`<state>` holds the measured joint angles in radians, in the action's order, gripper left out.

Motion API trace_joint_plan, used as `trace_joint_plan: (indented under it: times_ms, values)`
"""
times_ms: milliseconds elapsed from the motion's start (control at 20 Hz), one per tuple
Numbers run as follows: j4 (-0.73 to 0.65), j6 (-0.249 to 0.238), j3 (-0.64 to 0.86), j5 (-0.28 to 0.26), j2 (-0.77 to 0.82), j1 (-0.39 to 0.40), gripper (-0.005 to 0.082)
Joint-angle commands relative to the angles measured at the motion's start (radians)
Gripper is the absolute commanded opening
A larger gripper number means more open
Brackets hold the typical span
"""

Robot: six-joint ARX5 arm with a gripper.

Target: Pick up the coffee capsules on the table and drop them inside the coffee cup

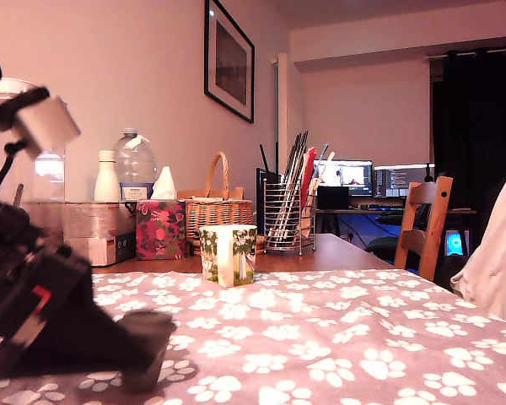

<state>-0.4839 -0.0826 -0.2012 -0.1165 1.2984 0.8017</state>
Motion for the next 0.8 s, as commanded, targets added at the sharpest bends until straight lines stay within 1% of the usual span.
trace_joint_plan:
  times_ms: [0,150,350,550,700,750]
  values:
    - [-0.018,-0.005,-0.009,0.002,0.009,-0.009,0.0092]
    - [-0.048,-0.004,-0.009,0.013,0.008,-0.023,0.0092]
    - [-0.135,0.015,-0.009,0.017,0.008,-0.055,0.0092]
    - [-0.200,0.056,-0.009,0.017,0.008,-0.107,0.0092]
    - [-0.254,0.065,-0.009,0.017,0.009,-0.159,0.0092]
    - [-0.269,0.076,-0.009,0.017,0.009,-0.181,0.0092]
